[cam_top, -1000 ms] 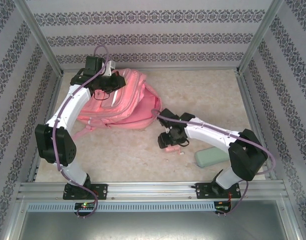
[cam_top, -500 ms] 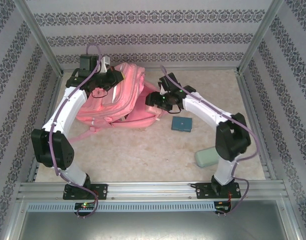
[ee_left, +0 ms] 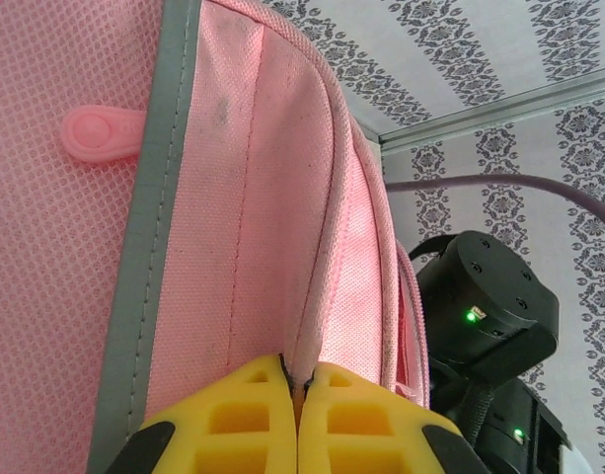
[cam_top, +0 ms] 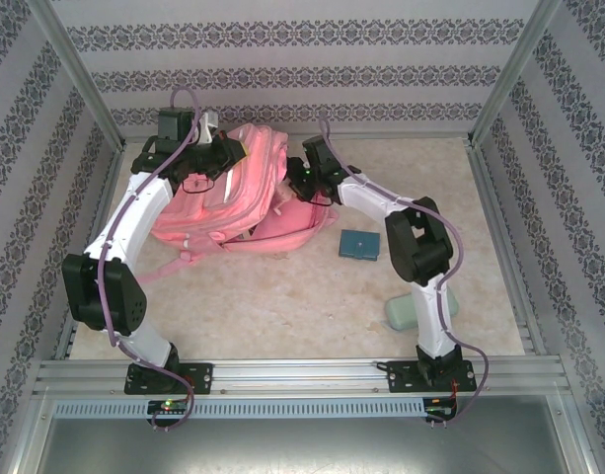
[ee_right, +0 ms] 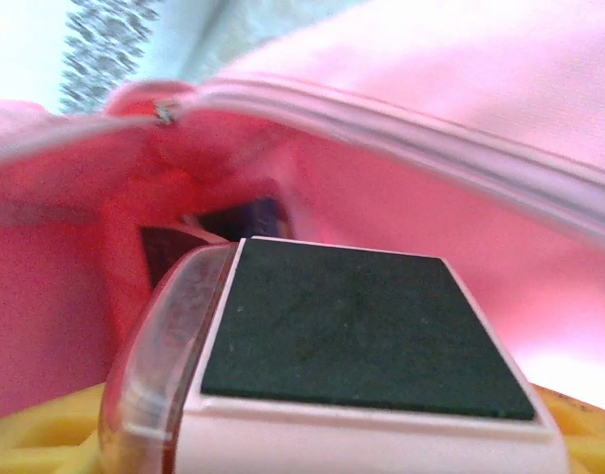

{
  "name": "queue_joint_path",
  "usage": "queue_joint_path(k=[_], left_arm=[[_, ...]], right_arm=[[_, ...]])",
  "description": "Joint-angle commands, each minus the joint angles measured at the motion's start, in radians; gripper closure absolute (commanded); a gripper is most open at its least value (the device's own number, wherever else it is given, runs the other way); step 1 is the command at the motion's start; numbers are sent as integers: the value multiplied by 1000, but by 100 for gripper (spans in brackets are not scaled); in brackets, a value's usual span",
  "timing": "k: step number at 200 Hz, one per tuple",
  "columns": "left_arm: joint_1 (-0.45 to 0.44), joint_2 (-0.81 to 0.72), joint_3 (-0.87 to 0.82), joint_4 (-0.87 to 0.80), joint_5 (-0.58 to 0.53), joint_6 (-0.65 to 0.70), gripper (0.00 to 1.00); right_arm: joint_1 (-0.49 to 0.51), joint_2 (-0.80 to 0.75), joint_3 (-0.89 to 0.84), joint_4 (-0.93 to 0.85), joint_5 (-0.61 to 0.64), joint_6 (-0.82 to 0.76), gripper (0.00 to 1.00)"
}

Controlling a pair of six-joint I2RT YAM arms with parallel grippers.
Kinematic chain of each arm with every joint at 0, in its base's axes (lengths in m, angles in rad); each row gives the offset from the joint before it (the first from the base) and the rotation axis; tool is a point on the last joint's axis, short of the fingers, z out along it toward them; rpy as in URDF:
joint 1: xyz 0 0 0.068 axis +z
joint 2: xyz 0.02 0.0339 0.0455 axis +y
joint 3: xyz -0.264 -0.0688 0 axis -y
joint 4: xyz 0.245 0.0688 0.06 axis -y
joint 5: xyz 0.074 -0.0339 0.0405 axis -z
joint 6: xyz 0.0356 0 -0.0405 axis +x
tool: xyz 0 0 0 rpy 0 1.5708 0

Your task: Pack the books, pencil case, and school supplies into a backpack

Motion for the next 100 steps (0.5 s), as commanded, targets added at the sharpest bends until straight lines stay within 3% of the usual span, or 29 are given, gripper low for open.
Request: queue_joint_path(k=[1,20,38,55,77,100], left_arm=[[-5,-80,10,133,79,-20,100],[-5,-77,12,129,80,-20,100],[-5,-75,17,123,78,-14,100],[-5,-75,22,114,75,-6,100],[-5,-68,21,116,76,-6,100],[-5,-56,28,115,79,-6,100]], right_arm=[[18,40,49,208,21,170,44],[28,86,94,214,34,223,45],[41,112,171,85,38,179,47],[50,107,187,-19,67,157,42],[50,112,120,74,65,236,38],[55,110,134,42,84,203,37]])
